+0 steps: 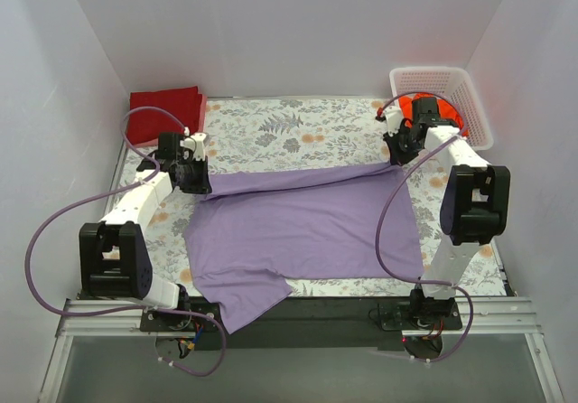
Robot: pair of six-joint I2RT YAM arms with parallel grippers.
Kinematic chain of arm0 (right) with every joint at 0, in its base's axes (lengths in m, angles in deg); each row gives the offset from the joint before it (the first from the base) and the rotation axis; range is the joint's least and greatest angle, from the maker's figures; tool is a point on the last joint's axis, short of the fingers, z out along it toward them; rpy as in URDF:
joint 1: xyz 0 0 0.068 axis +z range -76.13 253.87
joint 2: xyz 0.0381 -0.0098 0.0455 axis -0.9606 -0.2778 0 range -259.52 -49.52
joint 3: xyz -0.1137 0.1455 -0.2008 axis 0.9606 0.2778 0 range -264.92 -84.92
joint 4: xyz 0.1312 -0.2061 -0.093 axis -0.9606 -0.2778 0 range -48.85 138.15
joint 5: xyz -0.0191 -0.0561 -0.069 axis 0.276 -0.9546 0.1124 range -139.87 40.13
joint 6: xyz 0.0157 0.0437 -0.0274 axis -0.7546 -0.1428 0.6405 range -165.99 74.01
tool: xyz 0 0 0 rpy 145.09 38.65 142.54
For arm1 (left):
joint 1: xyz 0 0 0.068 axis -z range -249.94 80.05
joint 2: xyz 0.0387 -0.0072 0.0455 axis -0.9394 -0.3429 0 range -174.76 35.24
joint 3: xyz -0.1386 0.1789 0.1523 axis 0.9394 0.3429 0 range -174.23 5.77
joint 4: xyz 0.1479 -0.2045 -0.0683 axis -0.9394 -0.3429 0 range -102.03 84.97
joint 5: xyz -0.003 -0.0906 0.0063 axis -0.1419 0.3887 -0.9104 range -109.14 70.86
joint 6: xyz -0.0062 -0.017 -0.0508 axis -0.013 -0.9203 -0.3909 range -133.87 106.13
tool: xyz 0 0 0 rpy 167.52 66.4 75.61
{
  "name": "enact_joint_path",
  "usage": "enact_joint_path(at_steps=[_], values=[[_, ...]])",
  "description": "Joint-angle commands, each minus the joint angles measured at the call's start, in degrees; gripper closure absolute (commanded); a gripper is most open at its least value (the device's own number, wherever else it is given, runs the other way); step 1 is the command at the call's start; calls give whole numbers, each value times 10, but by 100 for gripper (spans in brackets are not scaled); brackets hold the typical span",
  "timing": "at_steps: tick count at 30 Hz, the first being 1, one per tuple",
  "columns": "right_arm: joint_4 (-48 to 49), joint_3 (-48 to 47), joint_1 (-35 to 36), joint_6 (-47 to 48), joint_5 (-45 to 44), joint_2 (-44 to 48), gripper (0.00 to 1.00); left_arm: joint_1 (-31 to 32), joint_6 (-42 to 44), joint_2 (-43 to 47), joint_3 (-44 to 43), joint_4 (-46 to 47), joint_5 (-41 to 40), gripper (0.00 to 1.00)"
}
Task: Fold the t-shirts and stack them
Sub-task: Fold the tshirt
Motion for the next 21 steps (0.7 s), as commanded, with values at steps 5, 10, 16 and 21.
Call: enact_joint_path(at_steps=[5, 10, 16, 21], values=[[12, 46, -4, 44, -9, 32, 99, 1, 20, 17, 20, 2, -5, 100], [12, 72, -4, 61, -16, 46, 84, 1, 47, 16, 22, -22, 22, 100], [-8, 86, -4, 91, -32, 78, 53, 1, 121, 36, -2, -92, 60, 84], [-20, 68, -4, 91, -13, 113, 37, 1, 152, 19, -72, -131, 61, 71]])
